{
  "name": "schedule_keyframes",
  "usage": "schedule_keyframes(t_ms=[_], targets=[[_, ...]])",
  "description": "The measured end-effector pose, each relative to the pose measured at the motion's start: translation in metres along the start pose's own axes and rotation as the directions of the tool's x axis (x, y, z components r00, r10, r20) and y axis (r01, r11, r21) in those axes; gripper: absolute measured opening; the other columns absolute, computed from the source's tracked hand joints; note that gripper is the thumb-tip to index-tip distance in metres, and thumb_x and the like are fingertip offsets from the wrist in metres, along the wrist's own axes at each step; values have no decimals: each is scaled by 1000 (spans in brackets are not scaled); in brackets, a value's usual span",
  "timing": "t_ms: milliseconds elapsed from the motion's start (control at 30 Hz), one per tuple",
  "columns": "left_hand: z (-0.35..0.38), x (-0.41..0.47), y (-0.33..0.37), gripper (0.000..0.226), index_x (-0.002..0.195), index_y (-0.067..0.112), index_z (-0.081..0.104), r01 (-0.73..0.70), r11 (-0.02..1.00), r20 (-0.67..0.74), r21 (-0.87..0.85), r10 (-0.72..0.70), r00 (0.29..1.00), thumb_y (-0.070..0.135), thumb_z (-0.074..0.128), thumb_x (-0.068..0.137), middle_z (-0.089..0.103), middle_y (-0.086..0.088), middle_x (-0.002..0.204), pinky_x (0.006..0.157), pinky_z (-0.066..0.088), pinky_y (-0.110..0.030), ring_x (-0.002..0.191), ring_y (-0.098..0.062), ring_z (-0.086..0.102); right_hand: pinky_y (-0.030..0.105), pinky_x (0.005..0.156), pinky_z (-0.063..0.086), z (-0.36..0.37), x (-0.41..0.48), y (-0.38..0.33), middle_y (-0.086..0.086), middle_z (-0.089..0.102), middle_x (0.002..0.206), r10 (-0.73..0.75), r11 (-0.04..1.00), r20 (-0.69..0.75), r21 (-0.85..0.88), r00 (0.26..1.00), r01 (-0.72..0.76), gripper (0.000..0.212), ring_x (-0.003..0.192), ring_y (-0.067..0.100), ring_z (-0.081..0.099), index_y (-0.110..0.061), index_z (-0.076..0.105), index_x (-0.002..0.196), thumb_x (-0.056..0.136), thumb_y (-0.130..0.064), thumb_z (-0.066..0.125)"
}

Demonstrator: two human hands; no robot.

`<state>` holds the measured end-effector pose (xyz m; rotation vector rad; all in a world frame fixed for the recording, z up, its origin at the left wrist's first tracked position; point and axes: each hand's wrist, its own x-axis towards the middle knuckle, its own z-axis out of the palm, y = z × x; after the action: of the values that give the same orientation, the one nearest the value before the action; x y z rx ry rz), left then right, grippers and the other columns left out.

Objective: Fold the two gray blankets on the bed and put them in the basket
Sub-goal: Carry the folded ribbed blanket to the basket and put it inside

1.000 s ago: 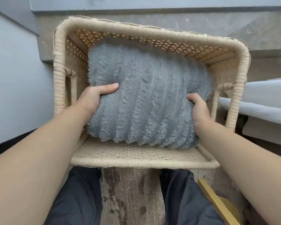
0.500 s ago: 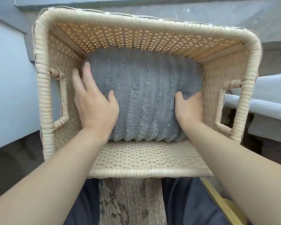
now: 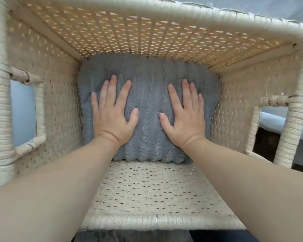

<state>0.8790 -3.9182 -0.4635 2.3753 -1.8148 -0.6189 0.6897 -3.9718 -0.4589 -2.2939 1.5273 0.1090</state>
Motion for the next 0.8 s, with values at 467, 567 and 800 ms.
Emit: schedule_keyframes(t_ms=[467,567,800], targets=[[64,35,-28,61,138,20,35,-96,993,-131,-74,85,988,50,32,85,41,-21,144,100,28,-56,129,-31,32,64,102,27,70,35,26,26,36,145,-28,997,-79,73,996,34,67,133,36,22,-18,29,141,82,-49,36],[70,38,-28,60,136,21,37,-96,993,-140,-74,85,986,50,33,83,43,-21,141,98,28,-54,128,-31,34,64,100,29,79,39,32,14,26,144,-57,996,-84,67,995,63,66,132,34,23,-18,28,139,82,-51,34],[82,40,-32,60,133,22,39,-122,987,-189,-105,101,977,50,33,80,32,-11,139,93,30,-55,124,-30,36,62,95,34,92,42,40,12,26,138,-106,990,-142,73,984,117,68,127,35,28,-14,32,136,92,-60,9]])
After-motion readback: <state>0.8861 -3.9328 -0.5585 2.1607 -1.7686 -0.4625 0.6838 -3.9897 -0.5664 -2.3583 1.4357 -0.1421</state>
